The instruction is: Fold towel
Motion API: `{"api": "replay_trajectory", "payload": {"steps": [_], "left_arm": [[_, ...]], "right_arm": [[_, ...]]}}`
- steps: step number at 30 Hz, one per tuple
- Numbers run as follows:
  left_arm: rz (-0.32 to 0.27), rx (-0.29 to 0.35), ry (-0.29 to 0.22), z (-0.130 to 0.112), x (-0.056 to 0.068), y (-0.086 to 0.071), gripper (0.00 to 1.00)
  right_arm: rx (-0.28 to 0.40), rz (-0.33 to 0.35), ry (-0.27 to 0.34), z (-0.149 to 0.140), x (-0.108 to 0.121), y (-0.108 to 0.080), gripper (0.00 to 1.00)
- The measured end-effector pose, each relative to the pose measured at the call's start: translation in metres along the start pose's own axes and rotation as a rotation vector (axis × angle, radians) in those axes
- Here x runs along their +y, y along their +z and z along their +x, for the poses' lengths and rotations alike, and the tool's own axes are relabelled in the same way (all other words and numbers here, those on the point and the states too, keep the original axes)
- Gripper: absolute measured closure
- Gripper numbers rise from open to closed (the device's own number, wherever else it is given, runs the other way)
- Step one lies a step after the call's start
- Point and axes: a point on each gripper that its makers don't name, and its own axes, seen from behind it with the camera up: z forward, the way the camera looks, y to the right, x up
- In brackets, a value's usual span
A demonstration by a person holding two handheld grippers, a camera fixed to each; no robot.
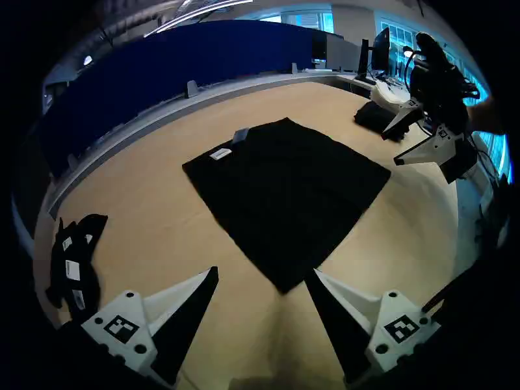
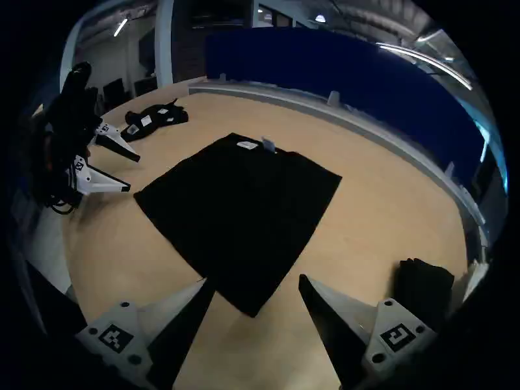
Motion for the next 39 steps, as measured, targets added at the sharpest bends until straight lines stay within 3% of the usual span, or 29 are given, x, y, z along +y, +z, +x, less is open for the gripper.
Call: {"api": "replay_trajectory", "payload": {"steps": [11, 21, 25, 35, 39], "left_arm": [[-0.054, -0.048, -0.033, -0.016, 0.018, 0.013, 0.02], [-0.059, -0.075, -0.031, -0.022, 0.019, 0.021, 0.02], [-0.060, -0.078, -0.024, -0.023, 0.020, 0.021, 0.03], [-0.053, -0.098, -0.028, -0.022, 0.019, 0.021, 0.26], [-0.062, -0.100, -0.014, -0.022, 0.025, 0.022, 0.43]], "right_arm": [[-0.041, 0.005, 0.014, -0.025, 0.000, 0.012, 0.02], [-0.054, 0.018, 0.022, -0.033, -0.003, 0.018, 0.06], [-0.061, 0.019, 0.023, -0.036, -0.004, 0.020, 0.12], [-0.080, 0.022, 0.041, -0.043, -0.006, 0.026, 0.34], [-0.079, 0.016, 0.036, -0.044, -0.007, 0.026, 0.38]]}}
